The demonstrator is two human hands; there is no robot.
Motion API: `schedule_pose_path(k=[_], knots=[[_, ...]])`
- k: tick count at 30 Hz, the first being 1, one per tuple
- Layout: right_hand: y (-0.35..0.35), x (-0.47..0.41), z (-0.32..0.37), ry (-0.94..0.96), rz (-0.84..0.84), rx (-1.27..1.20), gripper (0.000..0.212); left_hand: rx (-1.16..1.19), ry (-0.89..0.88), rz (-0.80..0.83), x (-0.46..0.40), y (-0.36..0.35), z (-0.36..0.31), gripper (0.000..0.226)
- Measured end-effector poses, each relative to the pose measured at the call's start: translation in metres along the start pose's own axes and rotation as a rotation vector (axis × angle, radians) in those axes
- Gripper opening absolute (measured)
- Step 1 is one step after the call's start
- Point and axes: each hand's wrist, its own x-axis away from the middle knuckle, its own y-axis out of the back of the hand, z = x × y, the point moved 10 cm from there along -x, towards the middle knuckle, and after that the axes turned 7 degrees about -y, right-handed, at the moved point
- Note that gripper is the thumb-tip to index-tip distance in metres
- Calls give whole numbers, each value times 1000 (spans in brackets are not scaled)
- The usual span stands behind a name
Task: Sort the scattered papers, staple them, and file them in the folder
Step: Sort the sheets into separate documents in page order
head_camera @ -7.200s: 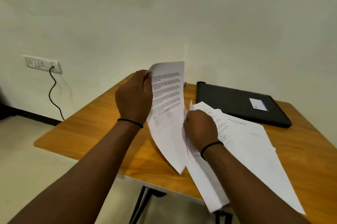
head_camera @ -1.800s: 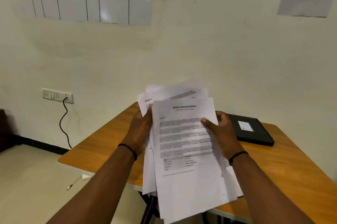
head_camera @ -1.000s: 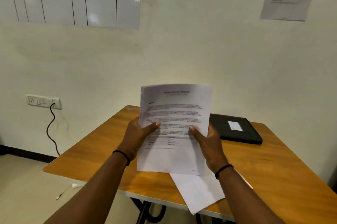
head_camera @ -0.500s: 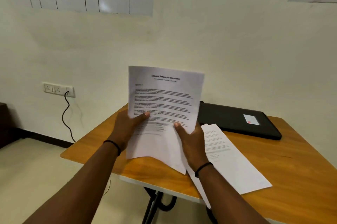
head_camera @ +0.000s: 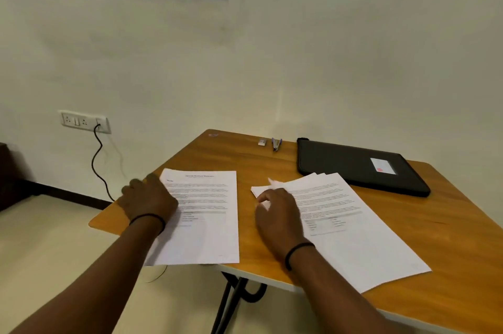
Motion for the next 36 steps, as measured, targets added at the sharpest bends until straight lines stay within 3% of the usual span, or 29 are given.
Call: schedule_pose_path(k=[2, 5, 7, 10, 11, 13, 17, 21, 24, 26, 28, 30, 36], knots=[[22, -4, -8, -8, -26, -116, 6, 5, -109, -125, 6, 6, -29, 42], [47, -10, -19, -47, -19, -345, 9, 107, -297, -154, 22, -2, -87, 39], [68, -15, -31, -53, -84, -342, 12, 299, -328, -25, 36, -22, -122, 30], [100, -33, -67, -112, -175, -128, 7, 445, -226, 257, 52, -62, -158, 29], [105, -39, -85, -158, -163, -64, 5, 501, -180, 339, 55, -73, -167, 29], [106, -45, -115, -219, -99, 51, 21, 708, -67, 498, 60, -89, -184, 26], [91, -39, -128, -126, -40, 249, 32, 894, 97, 677, 74, -104, -210, 21], [85, -41, -122, -57, -57, 296, 31, 1012, 124, 527, 59, -112, -216, 17], [88, -44, -127, -45, -88, 274, 29, 995, 47, 464, 49, -115, -228, 16], [88, -45, -131, -47, -91, 266, 29, 882, -92, 452, 50, -112, -237, 26], [89, -46, -131, -51, -92, 252, 29, 670, -299, 352, 50, -102, -236, 47], [89, -46, -132, -50, -86, 247, 29, 550, -432, 254, 58, -93, -226, 55], [91, -47, -133, -61, -91, 240, 28, 545, -434, 345, 52, -87, -204, 55]])
